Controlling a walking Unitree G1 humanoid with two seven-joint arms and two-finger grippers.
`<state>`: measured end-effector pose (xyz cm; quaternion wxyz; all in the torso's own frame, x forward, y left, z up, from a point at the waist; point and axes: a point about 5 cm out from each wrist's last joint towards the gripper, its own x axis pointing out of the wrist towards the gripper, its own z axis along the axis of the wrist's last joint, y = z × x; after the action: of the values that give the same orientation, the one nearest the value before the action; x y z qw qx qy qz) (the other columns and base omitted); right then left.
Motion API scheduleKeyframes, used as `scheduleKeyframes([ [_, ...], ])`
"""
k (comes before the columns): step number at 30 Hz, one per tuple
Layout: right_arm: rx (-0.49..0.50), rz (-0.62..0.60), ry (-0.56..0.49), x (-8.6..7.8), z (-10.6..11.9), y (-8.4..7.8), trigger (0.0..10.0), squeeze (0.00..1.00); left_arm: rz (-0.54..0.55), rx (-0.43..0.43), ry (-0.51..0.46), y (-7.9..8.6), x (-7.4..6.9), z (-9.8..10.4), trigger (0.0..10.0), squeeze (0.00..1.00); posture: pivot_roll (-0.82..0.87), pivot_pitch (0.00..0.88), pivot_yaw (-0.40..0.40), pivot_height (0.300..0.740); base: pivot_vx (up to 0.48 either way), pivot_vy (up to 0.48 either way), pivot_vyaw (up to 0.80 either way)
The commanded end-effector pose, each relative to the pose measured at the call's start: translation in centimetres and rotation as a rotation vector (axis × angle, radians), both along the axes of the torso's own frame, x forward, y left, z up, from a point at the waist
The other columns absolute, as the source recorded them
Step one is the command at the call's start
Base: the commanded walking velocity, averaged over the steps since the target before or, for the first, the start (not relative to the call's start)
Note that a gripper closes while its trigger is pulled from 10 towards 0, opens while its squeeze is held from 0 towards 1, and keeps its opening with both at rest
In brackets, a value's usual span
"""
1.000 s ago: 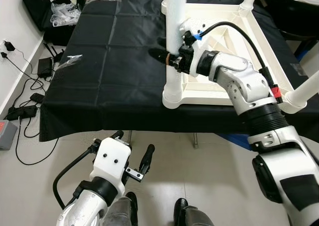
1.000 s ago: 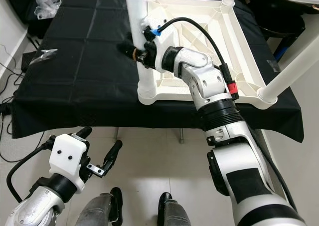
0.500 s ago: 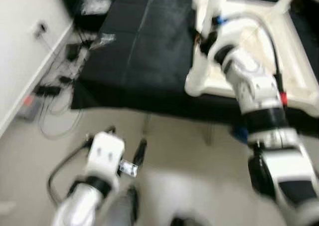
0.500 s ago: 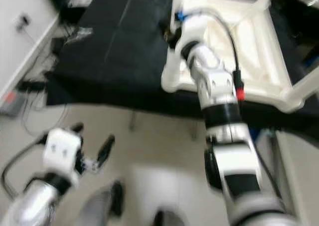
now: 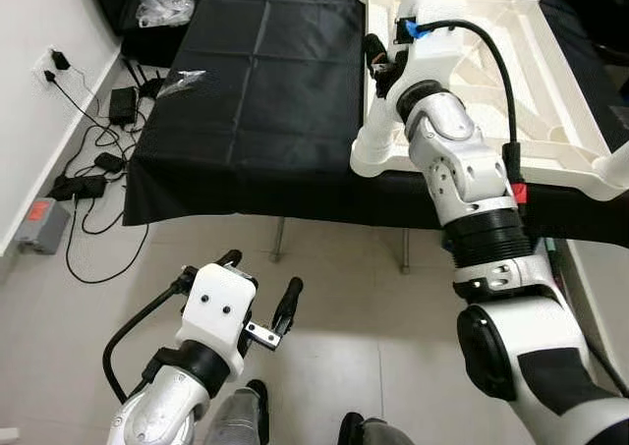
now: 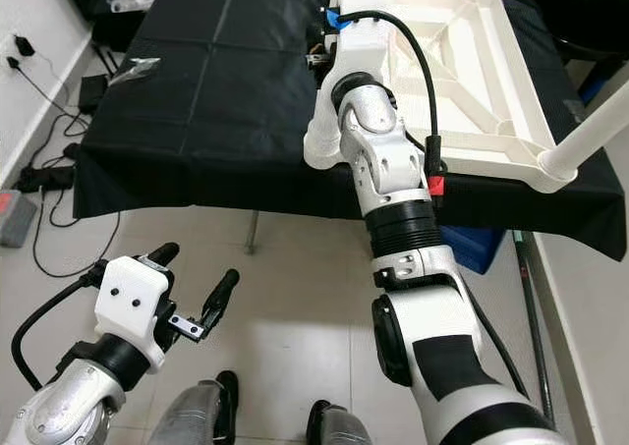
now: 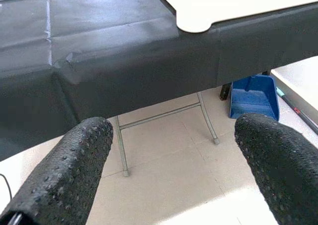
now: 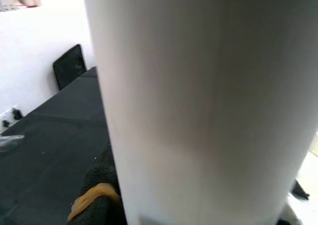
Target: Building children table
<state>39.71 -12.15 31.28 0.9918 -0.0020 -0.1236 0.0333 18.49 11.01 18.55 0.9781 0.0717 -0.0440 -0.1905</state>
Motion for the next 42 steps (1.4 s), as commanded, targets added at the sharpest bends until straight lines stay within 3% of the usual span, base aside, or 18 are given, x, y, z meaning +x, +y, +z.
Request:
scheduleKeyframes([
  [1, 0.031, -0.152, 0.322, 0.6, -7.8, -2.4, 10.0, 0.0, -0.007, 0.002, 0.017, -0.1, -0.2, -0.3, 10.0, 0.0, 0.2, 0.351, -0.03, 0.74, 0.0, 0.0, 0.0],
  [12, 0.11, -0.332, 0.294, 0.5, -7.7, -2.6, 10.0, 0.0, -0.005, 0.002, 0.012, -0.1, -0.1, -0.1, 10.0, 0.0, 0.2, 0.351, -0.032, 0.74, 0.0, 0.0, 0.0],
  [14, 0.144, -0.446, 0.272, 0.2, -7.4, -3.1, 10.0, 0.0, -0.002, 0.001, 0.012, -0.1, -0.1, -0.1, 10.0, 0.0, 0.19, 0.351, -0.034, 0.74, 0.0, 0.0, 0.0],
  [17, 0.182, -0.526, 0.244, -0.1, -7.2, -3.1, 10.0, 0.0, 0.0, -0.001, 0.011, -0.1, 0.0, -0.1, 10.0, 0.0, 0.19, 0.352, -0.035, 0.74, 0.0, 0.0, 0.0],
  [33, 0.269, -0.678, 0.258, -0.3, -7.0, -0.1, 10.0, 0.0, 0.003, -0.005, 0.007, -0.3, 0.1, -0.1, 10.0, 0.0, 0.2, 0.353, -0.047, 0.74, 0.0, 0.0, 0.0],
  [42, 0.244, -0.92, 0.343, -0.5, -6.3, 1.4, 10.0, 0.0, 0.008, -0.011, 0.004, -0.3, 0.1, -0.1, 10.0, 0.0, 0.19, 0.352, -0.059, 0.74, 0.0, 0.0, 0.0],
])
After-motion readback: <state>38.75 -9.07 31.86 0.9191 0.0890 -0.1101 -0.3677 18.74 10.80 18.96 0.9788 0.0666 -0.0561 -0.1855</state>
